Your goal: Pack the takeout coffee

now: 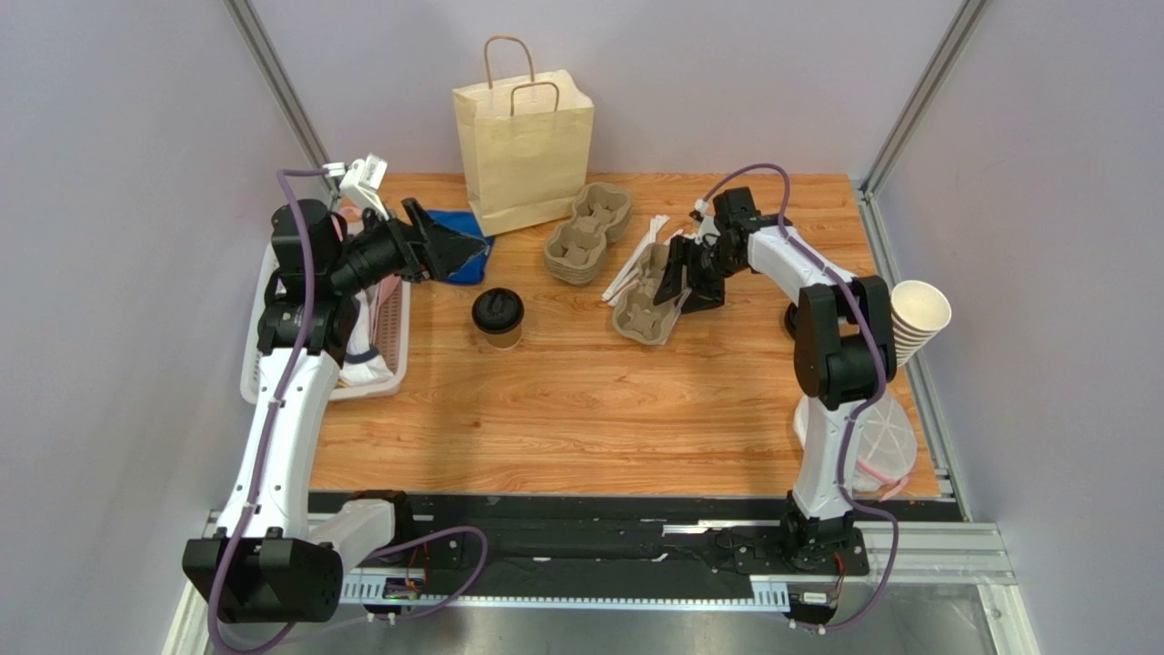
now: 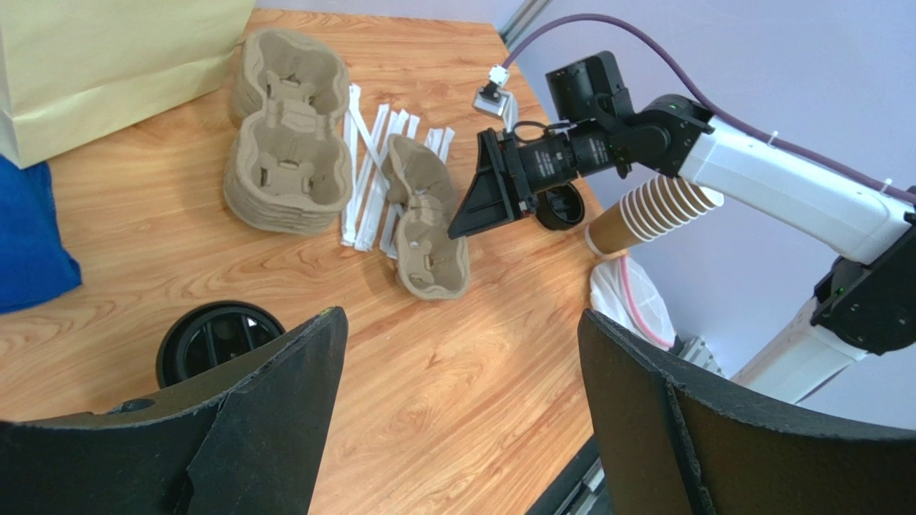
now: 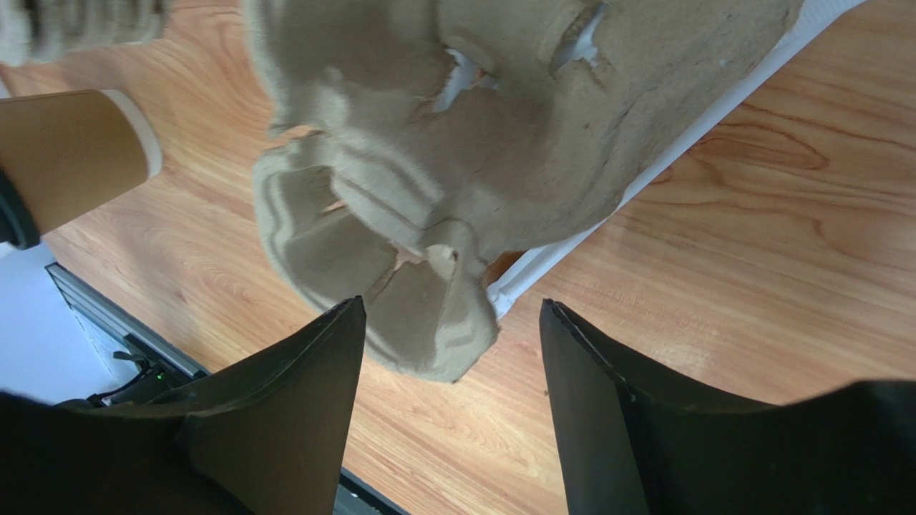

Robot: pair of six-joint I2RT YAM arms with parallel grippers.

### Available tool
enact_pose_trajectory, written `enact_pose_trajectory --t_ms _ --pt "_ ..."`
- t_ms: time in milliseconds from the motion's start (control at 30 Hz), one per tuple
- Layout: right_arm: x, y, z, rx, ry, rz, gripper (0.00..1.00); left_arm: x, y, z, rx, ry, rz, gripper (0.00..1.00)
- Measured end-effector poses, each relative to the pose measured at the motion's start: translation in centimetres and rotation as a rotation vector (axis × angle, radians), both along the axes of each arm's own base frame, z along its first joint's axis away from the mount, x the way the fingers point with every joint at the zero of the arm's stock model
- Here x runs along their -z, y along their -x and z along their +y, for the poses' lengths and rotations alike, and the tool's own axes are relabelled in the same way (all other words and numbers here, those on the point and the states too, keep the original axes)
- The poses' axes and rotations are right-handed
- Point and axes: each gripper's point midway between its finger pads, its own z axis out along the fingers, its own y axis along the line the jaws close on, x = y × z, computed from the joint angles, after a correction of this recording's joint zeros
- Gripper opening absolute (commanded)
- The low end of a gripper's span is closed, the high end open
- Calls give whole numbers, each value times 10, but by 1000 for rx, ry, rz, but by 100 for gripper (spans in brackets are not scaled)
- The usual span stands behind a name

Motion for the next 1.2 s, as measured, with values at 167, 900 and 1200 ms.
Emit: enact_pose_trajectory --t_ms 167,900,1200 --pt "20 3 -1 -15 14 51 27 3 -1 2 -7 3 10 87" --pt "-99 147 79 -462 -229 -188 0 7 28 18 -36 -42 38 99" --pt "-38 215 119 -610 -208 -41 0 9 35 29 -76 -46 77 99"
